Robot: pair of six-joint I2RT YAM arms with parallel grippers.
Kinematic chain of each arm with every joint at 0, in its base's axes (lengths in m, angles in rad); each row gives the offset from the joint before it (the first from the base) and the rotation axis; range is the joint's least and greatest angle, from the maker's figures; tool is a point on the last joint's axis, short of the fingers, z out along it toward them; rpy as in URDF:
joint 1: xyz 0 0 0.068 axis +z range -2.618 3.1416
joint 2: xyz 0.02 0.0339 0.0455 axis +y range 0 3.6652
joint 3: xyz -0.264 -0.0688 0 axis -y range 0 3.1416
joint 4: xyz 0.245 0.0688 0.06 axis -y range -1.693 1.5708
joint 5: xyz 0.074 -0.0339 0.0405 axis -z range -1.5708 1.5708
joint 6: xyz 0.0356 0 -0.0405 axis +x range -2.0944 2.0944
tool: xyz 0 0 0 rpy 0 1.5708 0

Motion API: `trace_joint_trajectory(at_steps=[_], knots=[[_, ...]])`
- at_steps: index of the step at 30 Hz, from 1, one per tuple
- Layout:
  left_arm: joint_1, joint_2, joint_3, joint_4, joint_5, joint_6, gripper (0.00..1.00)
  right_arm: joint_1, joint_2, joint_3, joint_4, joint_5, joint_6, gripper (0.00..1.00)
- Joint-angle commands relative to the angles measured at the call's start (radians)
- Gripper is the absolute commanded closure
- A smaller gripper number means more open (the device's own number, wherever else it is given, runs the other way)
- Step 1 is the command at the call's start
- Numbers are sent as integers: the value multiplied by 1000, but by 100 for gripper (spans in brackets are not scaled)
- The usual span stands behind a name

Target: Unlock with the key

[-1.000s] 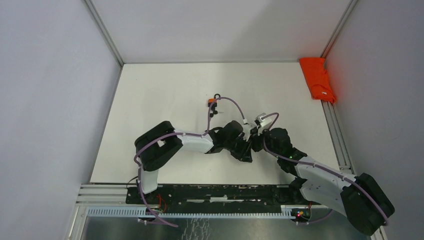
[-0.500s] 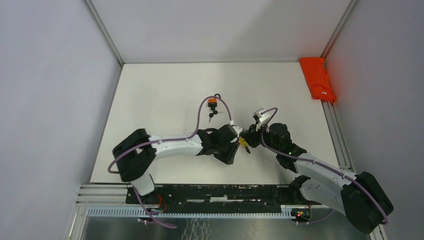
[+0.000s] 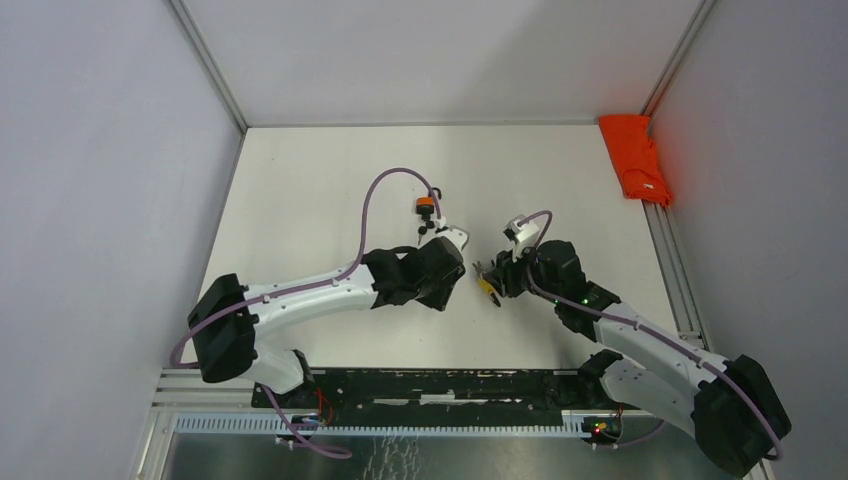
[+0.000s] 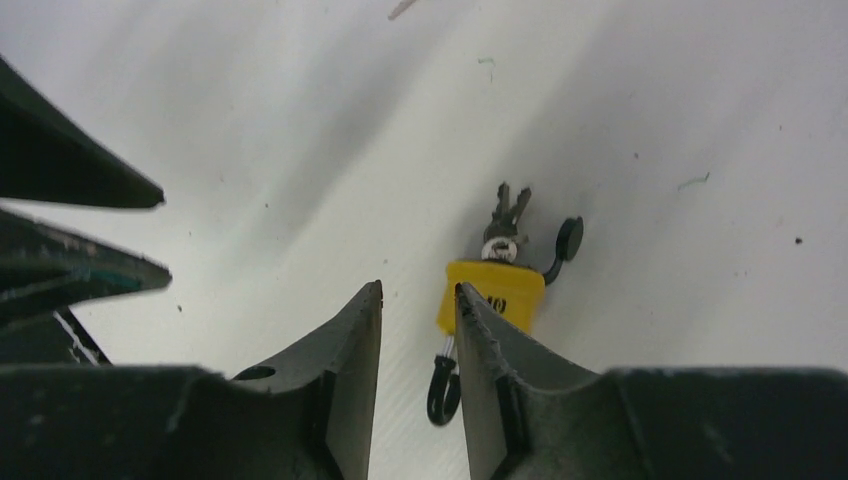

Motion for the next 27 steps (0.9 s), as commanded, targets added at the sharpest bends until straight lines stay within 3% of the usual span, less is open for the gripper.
trace_joint_trajectory(at_steps=[1, 15, 23, 26, 27], knots=[[30, -27, 30, -17, -70, -7, 52, 0, -80, -42, -100, -3, 7, 61], [132, -144, -45, 36, -29, -3, 50, 23, -76, -122, -72, -17, 92, 60], [149, -190, -93, 61, -12, -5, 50, 47, 35, -120, -30, 19, 107, 60], [151, -206, -109, 64, -9, -3, 50, 51, 67, -113, -30, 52, 112, 67], [152, -213, -115, 67, -8, -3, 50, 51, 77, -109, -35, 70, 117, 75]])
